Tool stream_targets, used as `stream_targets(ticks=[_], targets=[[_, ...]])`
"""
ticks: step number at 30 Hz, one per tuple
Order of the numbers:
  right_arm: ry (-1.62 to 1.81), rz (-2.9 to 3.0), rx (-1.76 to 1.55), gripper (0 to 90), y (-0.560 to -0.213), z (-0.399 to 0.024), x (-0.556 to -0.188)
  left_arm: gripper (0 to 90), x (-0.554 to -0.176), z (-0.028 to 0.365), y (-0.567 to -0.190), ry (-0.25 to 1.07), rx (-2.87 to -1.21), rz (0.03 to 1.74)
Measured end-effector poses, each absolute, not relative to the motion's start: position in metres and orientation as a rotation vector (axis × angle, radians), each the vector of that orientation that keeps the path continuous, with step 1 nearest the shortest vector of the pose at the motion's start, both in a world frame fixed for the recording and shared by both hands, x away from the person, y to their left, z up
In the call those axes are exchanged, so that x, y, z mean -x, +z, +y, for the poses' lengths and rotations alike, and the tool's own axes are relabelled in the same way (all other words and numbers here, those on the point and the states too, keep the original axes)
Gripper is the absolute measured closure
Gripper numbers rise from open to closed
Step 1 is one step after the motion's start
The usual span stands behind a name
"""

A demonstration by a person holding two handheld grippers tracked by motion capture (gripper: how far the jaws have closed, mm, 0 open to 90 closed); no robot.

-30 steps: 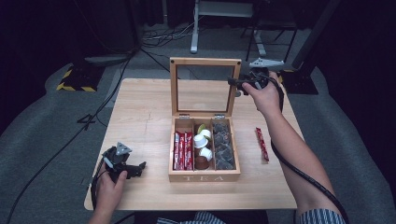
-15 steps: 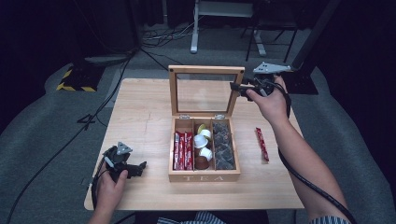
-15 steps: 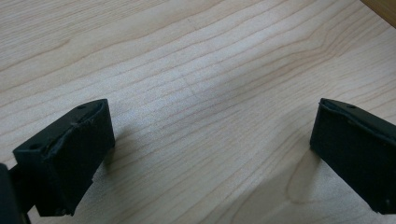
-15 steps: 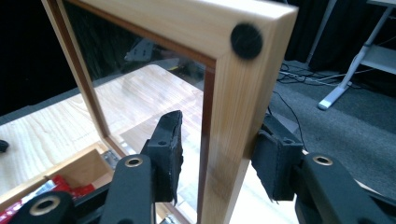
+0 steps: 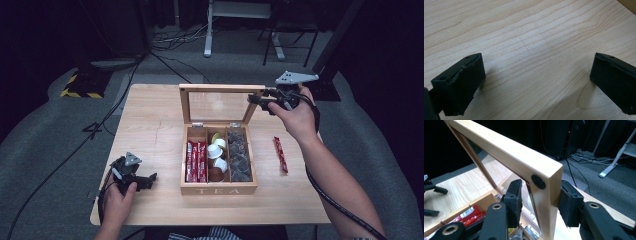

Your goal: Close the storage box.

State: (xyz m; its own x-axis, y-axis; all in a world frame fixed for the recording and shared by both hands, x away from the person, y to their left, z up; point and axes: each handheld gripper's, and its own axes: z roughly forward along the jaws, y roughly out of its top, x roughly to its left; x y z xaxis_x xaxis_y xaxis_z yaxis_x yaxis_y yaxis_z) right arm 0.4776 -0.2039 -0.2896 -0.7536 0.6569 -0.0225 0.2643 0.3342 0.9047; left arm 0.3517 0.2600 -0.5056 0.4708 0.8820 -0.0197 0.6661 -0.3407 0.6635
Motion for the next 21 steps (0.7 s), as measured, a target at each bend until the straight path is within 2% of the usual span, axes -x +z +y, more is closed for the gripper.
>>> stream_targets(ticks=[21], targets=[[1.326, 2.305, -0.775, 57.0, -0.296, -0.211, -0.432, 0.0, -0.352, 0.260, -0.506, 0.458, -2.110, 1.281]])
